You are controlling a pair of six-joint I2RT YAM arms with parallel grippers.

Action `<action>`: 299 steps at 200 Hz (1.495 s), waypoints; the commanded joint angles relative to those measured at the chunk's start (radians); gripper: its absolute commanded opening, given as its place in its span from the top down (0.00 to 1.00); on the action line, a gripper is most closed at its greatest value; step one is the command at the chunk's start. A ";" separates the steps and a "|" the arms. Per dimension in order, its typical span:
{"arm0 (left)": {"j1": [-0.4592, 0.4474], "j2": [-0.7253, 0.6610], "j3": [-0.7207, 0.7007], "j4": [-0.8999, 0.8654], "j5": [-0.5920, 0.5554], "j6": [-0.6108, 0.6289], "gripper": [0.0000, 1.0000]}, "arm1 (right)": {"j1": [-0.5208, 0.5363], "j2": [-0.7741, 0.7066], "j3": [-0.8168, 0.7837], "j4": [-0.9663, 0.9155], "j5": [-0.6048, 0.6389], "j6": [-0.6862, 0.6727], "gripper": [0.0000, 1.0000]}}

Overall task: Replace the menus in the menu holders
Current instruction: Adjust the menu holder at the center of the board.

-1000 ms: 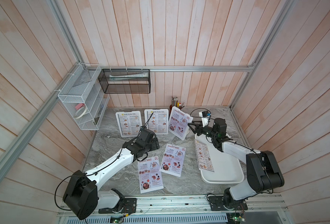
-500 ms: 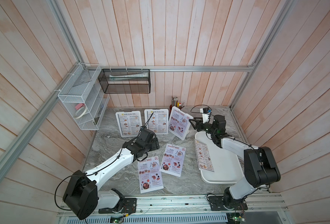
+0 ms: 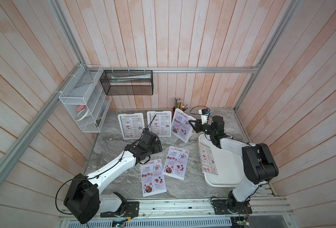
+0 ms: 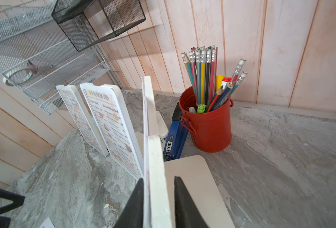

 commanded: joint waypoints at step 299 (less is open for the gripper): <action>-0.001 -0.006 -0.035 0.019 -0.023 0.012 0.17 | 0.242 -0.434 -0.092 -0.489 0.591 0.015 0.50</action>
